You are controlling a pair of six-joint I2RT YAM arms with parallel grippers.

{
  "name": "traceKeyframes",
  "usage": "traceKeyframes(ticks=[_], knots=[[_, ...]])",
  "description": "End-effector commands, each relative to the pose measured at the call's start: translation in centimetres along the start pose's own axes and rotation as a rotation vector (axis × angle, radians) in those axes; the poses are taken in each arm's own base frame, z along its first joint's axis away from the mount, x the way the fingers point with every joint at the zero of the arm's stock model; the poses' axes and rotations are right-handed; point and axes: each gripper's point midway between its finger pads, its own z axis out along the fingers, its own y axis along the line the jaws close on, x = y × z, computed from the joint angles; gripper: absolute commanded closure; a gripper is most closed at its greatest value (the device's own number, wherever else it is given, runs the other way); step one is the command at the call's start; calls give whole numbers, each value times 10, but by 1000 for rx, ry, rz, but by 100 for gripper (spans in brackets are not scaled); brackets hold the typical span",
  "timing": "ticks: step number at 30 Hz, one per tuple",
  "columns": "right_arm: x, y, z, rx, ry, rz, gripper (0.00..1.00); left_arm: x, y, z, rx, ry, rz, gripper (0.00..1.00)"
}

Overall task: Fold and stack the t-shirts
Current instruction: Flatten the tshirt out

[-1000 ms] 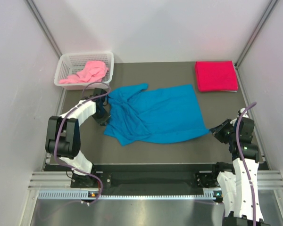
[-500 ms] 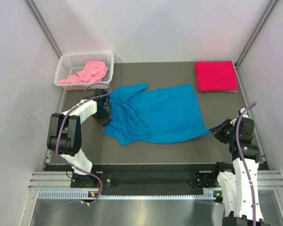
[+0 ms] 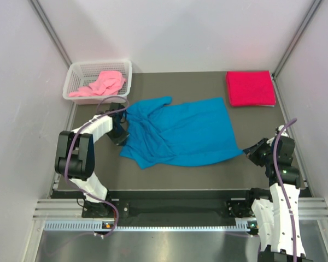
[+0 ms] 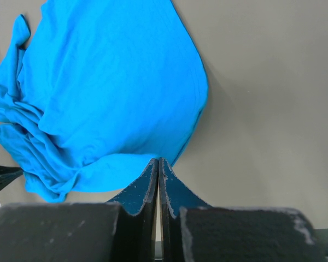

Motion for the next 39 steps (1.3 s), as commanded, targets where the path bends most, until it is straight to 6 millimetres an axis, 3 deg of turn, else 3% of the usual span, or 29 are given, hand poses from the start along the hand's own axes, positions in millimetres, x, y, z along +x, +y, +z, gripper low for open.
traceKeyframes(ticks=[1,6,14,17,21,24,25,27,28,29,30,31,32,33,34,35,36,37,39], knots=[[-17,7,-5,-14,-61,-16,100,-24,-6,-28,26,-92,19,100],[-15,4,-3,3,-49,-10,100,-41,5,-66,29,-196,45,100],[-27,10,-4,5,-77,23,100,-45,20,-116,90,-282,103,100],[-40,20,-12,-11,-103,7,100,-53,14,-152,170,-341,108,100],[-67,47,-43,-58,-191,12,100,-67,0,-224,339,-443,95,100],[-88,71,-80,-83,-250,6,100,-72,-6,-286,501,-527,53,100],[-101,89,-103,-125,-295,-11,100,-66,-17,-310,611,-519,51,100],[-108,103,-126,-161,-330,-19,100,-59,-20,-348,737,-531,32,100],[-119,116,-152,-195,-394,-10,100,-55,-22,-381,827,-546,44,100],[-122,117,-167,-186,-429,0,100,-52,-19,-397,859,-559,45,100],[-130,130,-202,-239,-516,-13,100,-48,-12,-414,888,-580,45,100],[-134,137,-219,-265,-556,-24,100,-46,-3,-445,940,-630,45,100],[-131,134,-231,-233,-559,-25,100,-42,3,-461,966,-649,48,100],[-138,144,-262,-245,-610,-44,100,-33,14,-470,965,-638,47,100],[-130,137,-271,-213,-595,-54,100,-27,28,-507,1038,-699,42,100],[-129,137,-283,-212,-619,-59,100,-21,35,-522,1075,-714,43,100],[-125,142,-310,-252,-672,-66,100,-13,47,-538,1112,-732,29,100],[-117,141,-317,-260,-665,-55,100,-3,65,-566,1167,-781,17,100],[-105,145,-339,-316,-689,-51,100,9,81,-589,1228,-812,4,100]])
